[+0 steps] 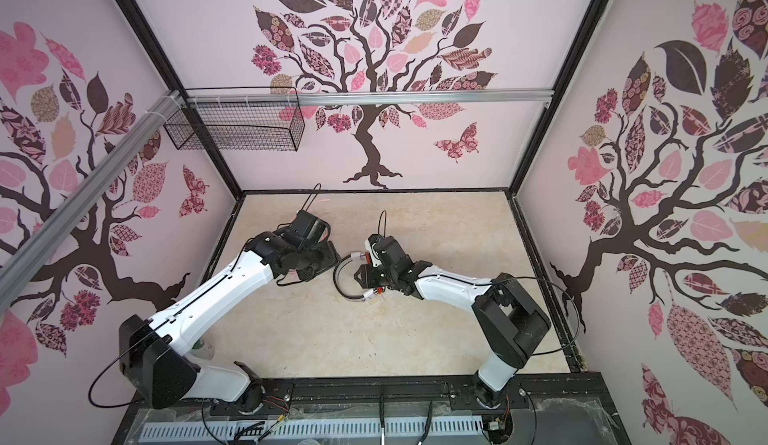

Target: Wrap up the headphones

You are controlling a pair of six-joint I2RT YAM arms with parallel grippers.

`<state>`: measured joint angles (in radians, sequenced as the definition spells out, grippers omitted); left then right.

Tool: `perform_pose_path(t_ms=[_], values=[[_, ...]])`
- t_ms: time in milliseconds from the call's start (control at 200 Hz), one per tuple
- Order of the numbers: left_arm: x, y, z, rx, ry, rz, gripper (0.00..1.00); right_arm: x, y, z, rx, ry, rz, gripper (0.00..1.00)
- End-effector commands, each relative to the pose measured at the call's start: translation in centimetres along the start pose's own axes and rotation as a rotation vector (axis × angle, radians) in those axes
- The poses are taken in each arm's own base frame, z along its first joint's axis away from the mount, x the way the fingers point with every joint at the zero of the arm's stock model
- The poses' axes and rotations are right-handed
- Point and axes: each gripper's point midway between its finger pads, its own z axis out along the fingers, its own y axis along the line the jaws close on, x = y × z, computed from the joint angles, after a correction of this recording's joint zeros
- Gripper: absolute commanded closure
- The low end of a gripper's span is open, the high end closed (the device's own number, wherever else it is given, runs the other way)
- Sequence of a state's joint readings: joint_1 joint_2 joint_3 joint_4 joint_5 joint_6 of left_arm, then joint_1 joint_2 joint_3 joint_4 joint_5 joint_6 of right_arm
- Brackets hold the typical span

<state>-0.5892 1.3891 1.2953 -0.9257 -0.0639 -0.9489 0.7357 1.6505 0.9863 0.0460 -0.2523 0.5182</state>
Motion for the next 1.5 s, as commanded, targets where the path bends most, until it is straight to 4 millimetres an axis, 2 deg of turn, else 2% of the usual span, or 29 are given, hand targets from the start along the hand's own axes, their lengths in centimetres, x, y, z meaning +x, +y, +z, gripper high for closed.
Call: perform_pose_path(t_ms=[0, 105, 130, 155, 170, 265, 325, 415, 485, 570, 620, 705, 780, 865, 880, 895, 955, 1060, 1200, 1250, 1370, 1445, 1495], values=[[-0.1, 1.5, -0.4, -0.024, -0.043, 0.069, 0.35, -1.4, 0.8, -0.3, -0.019, -0.010, -0.026, 0.55], [-0.2, 1.3, -1.5, 0.028, -0.082, 0.121, 0.34, -3.4, 1.7, -1.9, -0.036, -0.047, -0.048, 0.54], [-0.4, 1.3, -1.8, 0.043, -0.096, 0.129, 0.27, -4.0, 1.8, -2.5, -0.040, -0.062, -0.053, 0.54], [-0.6, 1.3, -2.1, 0.058, -0.110, 0.139, 0.08, -4.7, 1.9, -3.2, -0.042, -0.082, -0.059, 0.54], [-0.7, 1.3, -2.4, 0.068, -0.121, 0.142, 0.03, -5.1, 2.0, -3.6, -0.042, -0.094, -0.063, 0.53], [-1.7, 1.7, -3.9, 0.130, -0.176, 0.146, 0.03, -7.8, 1.7, -7.1, -0.008, -0.195, -0.095, 0.51], [-2.6, 2.2, -4.9, 0.168, -0.215, 0.133, 0.03, -9.5, 0.6, -9.5, 0.039, -0.270, -0.102, 0.49], [-4.0, 3.7, -5.7, 0.176, -0.271, 0.098, 0.03, -11.5, -2.3, -13.2, 0.091, -0.361, -0.049, 0.47], [-4.6, 4.4, -5.8, 0.186, -0.296, 0.074, 0.03, -12.8, -5.6, -16.4, 0.127, -0.437, 0.034, 0.47], [-5.4, 4.8, -5.5, 0.189, -0.316, 0.061, 0.03, -13.4, -10.1, -20.5, 0.245, -0.570, 0.125, 0.44], [-5.9, 5.9, -5.1, 0.134, -0.340, 0.022, 0.03, -13.4, -12.2, -22.7, 0.367, -0.680, 0.133, 0.33], [-6.5, 7.0, -4.2, 0.079, -0.375, -0.019, 0.03, -12.8, -14.8, -26.1, 0.556, -0.855, 0.088, 0.17], [-7.2, 7.5, -3.3, 0.081, -0.441, -0.019, 0.03, -11.9, -16.5, -27.9, 0.702, -0.927, 0.037, 0.13], [-7.8, 7.7, -2.8, 0.116, -0.528, -0.010, 0.03, -11.3, -17.0, -28.3, 0.766, -0.947, -0.069, 0.11], [-7.8, 7.8, -2.7, 0.121, -0.542, -0.009, 0.03, -11.2, -16.9, -28.2, 0.768, -0.945, -0.097, 0.08], [-7.9, 7.8, -2.7, 0.128, -0.556, -0.004, 0.03, -11.1, -16.8, -28.0, 0.770, -0.940, -0.131, 0.01], [-8.1, 7.9, -2.9, 0.154, -0.620, 0.020, 0.03, -10.5, -17.0, -27.8, 0.794, -0.951, -0.207, 0.00], [-8.6, 9.1, -4.3, 0.144, -0.739, 0.011, 0.03, -9.1, -18.0, -27.3, 0.839, -0.976, -0.283, 0.01], [-9.2, 11.9, -6.8, 0.083, -0.910, -0.047, 0.03, -7.0, -19.6, -25.0, 0.845, -0.942, -0.330, 0.00], [-9.3, 12.6, -7.6, 0.049, -0.974, 0.000, 0.03, -6.1, -20.2, -24.1, 0.842, -0.918, -0.337, 0.01], [-8.9, 13.2, -9.6, -0.043, -1.127, 0.241, 0.03, -4.1, -21.6, -22.6, 0.837, -0.913, -0.330, 0.00], [-8.6, 14.2, -10.4, -0.073, -1.221, 0.267, 0.03, -2.9, -22.3, -21.8, 0.833, -0.916, -0.338, 0.00], [-8.3, 14.0, -10.5, -0.070, -1.253, 0.334, 0.03, -2.2, -22.6, -21.6, 0.836, -0.943, -0.354, 0.01]])
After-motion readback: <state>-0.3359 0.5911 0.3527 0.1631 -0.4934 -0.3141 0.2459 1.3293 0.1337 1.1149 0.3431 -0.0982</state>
